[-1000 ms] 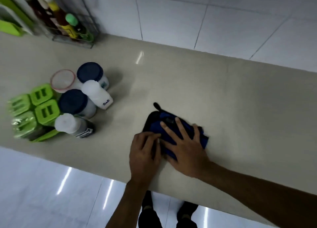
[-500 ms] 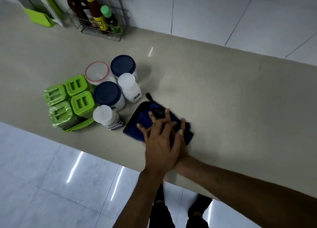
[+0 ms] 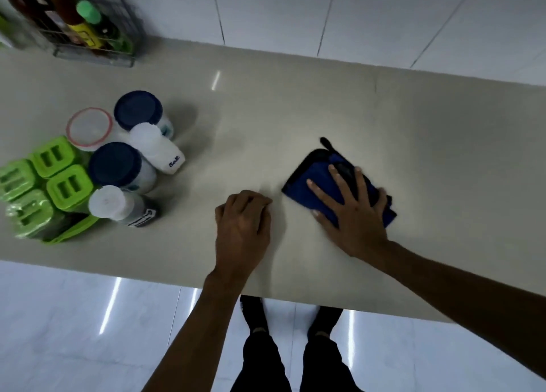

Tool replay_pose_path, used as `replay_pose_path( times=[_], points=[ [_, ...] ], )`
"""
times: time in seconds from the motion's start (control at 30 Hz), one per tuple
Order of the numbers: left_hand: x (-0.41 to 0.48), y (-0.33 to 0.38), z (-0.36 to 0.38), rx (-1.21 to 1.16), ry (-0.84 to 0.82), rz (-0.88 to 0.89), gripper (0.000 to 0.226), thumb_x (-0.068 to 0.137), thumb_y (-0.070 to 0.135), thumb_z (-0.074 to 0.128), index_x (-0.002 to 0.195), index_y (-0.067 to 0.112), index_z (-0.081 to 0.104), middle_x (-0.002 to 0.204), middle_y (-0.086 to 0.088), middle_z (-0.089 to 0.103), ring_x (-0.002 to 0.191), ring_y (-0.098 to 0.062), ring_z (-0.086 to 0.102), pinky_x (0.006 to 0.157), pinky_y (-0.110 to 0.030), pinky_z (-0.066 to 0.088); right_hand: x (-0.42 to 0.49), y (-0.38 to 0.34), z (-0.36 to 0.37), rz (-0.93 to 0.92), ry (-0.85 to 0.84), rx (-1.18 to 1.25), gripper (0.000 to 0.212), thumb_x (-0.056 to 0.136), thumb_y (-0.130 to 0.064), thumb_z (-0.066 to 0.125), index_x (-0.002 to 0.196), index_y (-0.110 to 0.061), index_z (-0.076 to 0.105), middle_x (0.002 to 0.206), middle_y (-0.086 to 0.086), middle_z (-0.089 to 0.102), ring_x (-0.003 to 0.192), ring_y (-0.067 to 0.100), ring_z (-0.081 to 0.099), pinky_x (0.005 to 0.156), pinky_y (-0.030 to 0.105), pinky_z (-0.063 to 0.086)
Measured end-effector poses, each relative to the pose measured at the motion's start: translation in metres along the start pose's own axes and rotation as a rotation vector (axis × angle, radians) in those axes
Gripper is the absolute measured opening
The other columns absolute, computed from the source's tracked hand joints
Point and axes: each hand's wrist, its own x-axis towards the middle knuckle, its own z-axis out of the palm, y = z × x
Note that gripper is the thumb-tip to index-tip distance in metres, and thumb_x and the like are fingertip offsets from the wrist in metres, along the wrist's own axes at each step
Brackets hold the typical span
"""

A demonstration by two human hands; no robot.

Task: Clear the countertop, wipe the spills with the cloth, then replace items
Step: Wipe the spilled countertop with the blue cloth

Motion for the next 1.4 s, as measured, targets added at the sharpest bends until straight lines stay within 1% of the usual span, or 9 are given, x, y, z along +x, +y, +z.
replay_pose_path(
  times=[0.13,0.27,0.37,0.47,0.73,0.97,1.2,1.3,1.4],
  points=[
    [0.007,0.02,-0.001,-0.043,0.058,0.057,0.018,0.104,0.018,0.064,0.116,0.015,0.077,0.121,-0.004,0.073,0.112,-0.028,0.067,0.095,-0.047,0.052,0.018,-0.085,0.002,-0.071,-0.005,0.092,0.08,0.098,-0.075,0.042,0.168,-0.05,0.013,0.181,-0.002,0.008,0.163,0.051,0.004,0.112,0.086,0.01],
    [0.012,0.037,0.013,-0.074,-0.084,0.071,0.025,0.101,0.016,0.067,0.124,0.009,0.076,0.127,-0.011,0.073,0.118,-0.034,0.068,0.099,-0.056,0.056,-0.029,-0.119,0.018,-0.291,-0.052,0.107,0.073,0.101,-0.061,0.038,0.167,-0.028,0.033,0.171,0.011,0.037,0.161,0.042,0.011,0.125,0.076,0.006],
    [0.003,0.046,0.03,-0.062,-0.168,0.083,0.027,0.1,0.015,0.07,0.126,0.01,0.077,0.134,-0.009,0.072,0.127,-0.034,0.067,0.103,-0.057,0.054,-0.072,-0.075,0.025,-0.546,0.008,0.164,0.051,0.105,-0.061,0.046,0.151,-0.043,0.056,0.165,-0.002,0.049,0.162,0.037,0.027,0.121,0.078,0.016],
    [-0.013,0.053,0.046,-0.002,-0.169,0.113,0.028,0.098,0.017,0.073,0.126,0.019,0.078,0.144,-0.003,0.069,0.141,-0.03,0.059,0.11,-0.055,0.047,-0.109,-0.009,0.03,-0.651,0.026,0.076,0.054,0.108,-0.066,0.039,0.161,-0.055,0.033,0.177,-0.006,0.026,0.166,0.038,0.013,0.118,0.08,0.015],
    [-0.046,0.063,0.082,0.085,-0.071,0.173,0.041,0.107,0.04,0.053,0.146,0.031,0.065,0.16,0.006,0.057,0.158,-0.018,0.043,0.122,-0.044,0.036,-0.14,0.11,0.023,-0.542,-0.034,-0.011,0.064,0.105,-0.073,0.038,0.164,-0.058,0.018,0.18,-0.01,0.01,0.166,0.039,0.008,0.115,0.082,0.018],
    [-0.053,0.061,0.082,0.065,-0.093,0.221,0.054,0.111,0.053,0.045,0.16,0.032,0.049,0.169,0.009,0.046,0.164,-0.016,0.032,0.128,-0.046,0.033,-0.126,0.074,0.023,-0.471,-0.028,0.041,0.071,0.099,-0.083,0.035,0.164,-0.059,0.018,0.18,-0.007,0.011,0.165,0.044,0.01,0.112,0.085,0.013],
    [-0.061,0.051,0.077,0.088,-0.13,0.29,0.05,0.113,0.049,0.041,0.159,0.034,0.052,0.17,0.008,0.045,0.165,-0.019,0.032,0.126,-0.051,0.035,-0.12,0.063,0.021,-0.553,-0.003,0.072,0.073,0.097,-0.086,0.033,0.164,-0.059,0.016,0.181,-0.004,0.01,0.164,0.048,0.01,0.112,0.087,0.016],
    [-0.065,0.049,0.08,0.15,-0.14,0.318,0.052,0.112,0.051,0.045,0.162,0.04,0.046,0.174,0.011,0.037,0.166,-0.019,0.028,0.126,-0.049,0.033,-0.123,0.068,0.018,-0.576,0.003,0.085,0.066,0.102,-0.08,0.033,0.163,-0.061,0.016,0.181,-0.002,0.009,0.164,0.046,0.013,0.111,0.084,0.024],
    [-0.066,0.048,0.084,0.185,-0.145,0.328,0.053,0.112,0.049,0.048,0.164,0.046,0.039,0.177,0.013,0.031,0.167,-0.018,0.026,0.127,-0.047,0.031,-0.121,0.071,0.017,-0.385,0.041,0.181,0.061,0.106,-0.072,0.035,0.163,-0.06,0.018,0.18,-0.004,0.012,0.165,0.038,0.015,0.112,0.069,0.041]
  ],
)
